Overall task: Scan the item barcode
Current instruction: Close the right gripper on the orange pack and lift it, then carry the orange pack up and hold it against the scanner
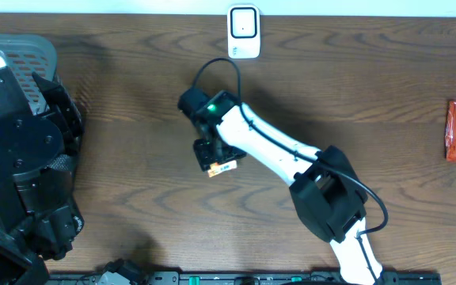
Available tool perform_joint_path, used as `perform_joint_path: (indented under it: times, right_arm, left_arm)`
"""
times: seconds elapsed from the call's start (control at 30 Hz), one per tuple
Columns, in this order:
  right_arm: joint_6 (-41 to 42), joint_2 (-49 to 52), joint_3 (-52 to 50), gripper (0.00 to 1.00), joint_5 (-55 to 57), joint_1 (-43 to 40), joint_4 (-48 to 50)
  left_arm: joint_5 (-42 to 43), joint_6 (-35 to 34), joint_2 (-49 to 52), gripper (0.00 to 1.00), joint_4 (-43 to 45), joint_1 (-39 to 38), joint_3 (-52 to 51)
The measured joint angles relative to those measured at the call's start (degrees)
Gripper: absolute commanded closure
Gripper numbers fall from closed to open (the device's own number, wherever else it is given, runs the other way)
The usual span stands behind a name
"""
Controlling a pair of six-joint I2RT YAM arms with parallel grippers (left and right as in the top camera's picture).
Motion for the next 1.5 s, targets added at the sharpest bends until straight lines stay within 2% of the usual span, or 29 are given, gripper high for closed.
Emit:
perform_joint_path:
  times: [0.4,0.83,1.2,1.37,1.5]
  right_arm:
    - [-3.5,0.0,0.0,0.34,-9.9,-7.7,-9.5]
    - [-5.6,0.0,0.0,0.37,-12.9,-16.5,-11.2]
    - [-6.1,0.0,0.3,0.41,-13.2,-20.4,-6.8]
    - [-6.3,0.4,4.5,0.42,-13.2,-21.9,-5.9]
    - [-7.1,0.5,12.1,0.42,-13.1,-22.7,-5.7]
  left_arm:
    - [0.0,0.0,0.0,0.14,0.0,0.0,0.0]
    - [0.0,0.0,0.0,0.14,0.0,0.0,0.0]
    - [0.0,0.0,0.0,0.14,0.0,0.0,0.0]
    - [0.0,0.0,0.0,0.14,0.0,0.0,0.0]
    - [0.0,0.0,0.0,0.14,0.0,0.0,0.0]
